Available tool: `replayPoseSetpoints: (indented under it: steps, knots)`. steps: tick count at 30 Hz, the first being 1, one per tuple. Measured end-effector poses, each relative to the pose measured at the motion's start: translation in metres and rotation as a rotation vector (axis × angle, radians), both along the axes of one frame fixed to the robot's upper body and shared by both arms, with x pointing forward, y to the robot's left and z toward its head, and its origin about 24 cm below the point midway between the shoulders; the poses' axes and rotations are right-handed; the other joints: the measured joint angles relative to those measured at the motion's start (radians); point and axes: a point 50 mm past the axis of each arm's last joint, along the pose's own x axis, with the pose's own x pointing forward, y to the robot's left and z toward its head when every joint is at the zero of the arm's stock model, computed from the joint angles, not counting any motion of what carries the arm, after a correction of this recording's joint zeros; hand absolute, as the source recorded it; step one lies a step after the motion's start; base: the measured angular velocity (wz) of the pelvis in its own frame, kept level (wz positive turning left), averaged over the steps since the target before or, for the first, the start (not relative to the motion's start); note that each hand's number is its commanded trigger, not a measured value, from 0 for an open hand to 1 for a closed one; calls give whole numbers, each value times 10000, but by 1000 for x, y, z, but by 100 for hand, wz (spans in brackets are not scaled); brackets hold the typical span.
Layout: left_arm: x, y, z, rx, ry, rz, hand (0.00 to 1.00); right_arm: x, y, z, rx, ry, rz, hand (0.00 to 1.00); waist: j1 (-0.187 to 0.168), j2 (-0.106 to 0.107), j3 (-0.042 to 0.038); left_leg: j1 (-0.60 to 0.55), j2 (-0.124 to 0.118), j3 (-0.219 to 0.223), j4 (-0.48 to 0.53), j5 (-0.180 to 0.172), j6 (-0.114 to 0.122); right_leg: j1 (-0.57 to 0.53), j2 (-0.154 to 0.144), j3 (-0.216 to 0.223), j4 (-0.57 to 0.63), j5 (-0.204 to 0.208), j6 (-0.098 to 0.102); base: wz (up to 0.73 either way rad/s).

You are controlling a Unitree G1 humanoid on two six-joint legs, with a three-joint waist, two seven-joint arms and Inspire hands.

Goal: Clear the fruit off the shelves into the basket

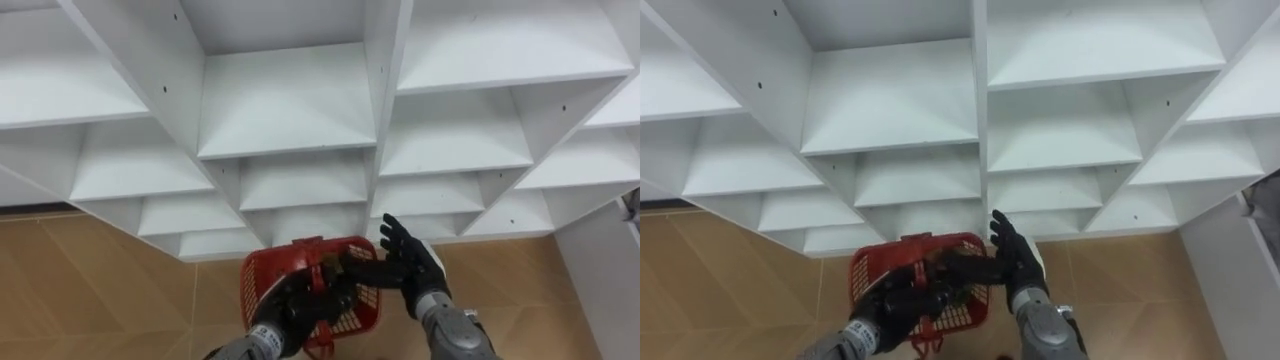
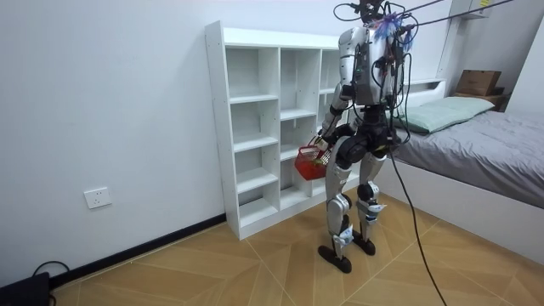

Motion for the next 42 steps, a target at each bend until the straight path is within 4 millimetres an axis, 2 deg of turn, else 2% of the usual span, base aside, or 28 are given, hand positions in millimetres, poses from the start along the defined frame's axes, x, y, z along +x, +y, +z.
replayPoseSetpoints:
  steps: [2,3,4,6,10,11,15,17,21,27,31,37,42]
  knots:
    - [0,9,-1,689,-230,-41,100,-4,-8,-2,-221,96,13,0,12,-3,-12,121,-3,5,-111,1,-1,131,20,22,-124,23,24,-3]
    - [0,17,-1,1353,-478,-137,100,-9,-14,-5,-449,208,96,0,14,-41,-78,140,-9,27,-132,1,-1,135,20,27,-132,20,26,0]
    - [0,20,-1,1672,-589,-148,100,-11,-16,-6,-529,250,135,0,10,-58,-100,151,-8,40,-136,1,-1,144,22,13,-128,20,26,0]
    - [0,33,-1,2607,-799,-226,100,-18,-25,-6,-730,300,23,0,-11,-90,-120,307,-25,36,-154,1,-1,320,24,-11,-152,17,33,0]
    - [-6,44,-6,3770,-904,-457,100,-29,-31,-11,-899,546,-3,0,-108,-184,-166,905,-40,36,-401,1,-2,908,55,-4,-489,7,59,0]
    - [-11,47,-9,4096,-803,-523,100,-35,-33,-15,-973,762,0,0,-127,-223,-172,1240,-47,35,-558,12,-20,1179,67,-12,-629,10,69,0]
    - [-42,64,-26,5007,181,-477,100,-58,-41,-25,-1134,1390,-225,0,-271,-441,-320,2035,-63,32,-1015,24,-52,1946,117,40,-993,-19,118,0]
    - [-51,73,-29,5502,424,-470,100,-67,-47,-28,-1342,1596,-379,0,-275,-500,-345,2230,-45,4,-1112,13,-70,2183,172,76,-1194,58,124,-2]
    - [-70,89,-35,6069,1133,267,100,-81,-61,-31,-1897,1894,-654,0,-242,-497,-304,2621,-57,69,-1311,3,-83,2539,211,52,-1364,81,134,-5]
    - [-91,101,-40,6781,1642,687,100,-108,-74,-41,-2881,2631,-527,0,-254,-494,-237,3123,-52,47,-1562,-38,-145,3028,242,60,-1595,30,142,-1]
    - [-95,106,-40,6997,1800,894,100,-115,-81,-42,-3406,2812,-527,0,-256,-504,-233,3268,-43,46,-1660,-51,-164,3179,319,95,-1699,23,138,0]
    - [-100,122,-42,7300,2203,1738,100,-134,-100,-48,-3888,3596,-1575,0,-257,-540,-241,3484,-52,26,-1660,-60,-178,3522,251,54,-1880,15,137,1]
    - [-122,133,-49,7651,3260,2013,100,-166,-116,-55,-3916,4910,-2973,0,-312,-560,-207,3797,-68,27,-1753,-84,-208,3808,259,139,-1905,-77,157,1]
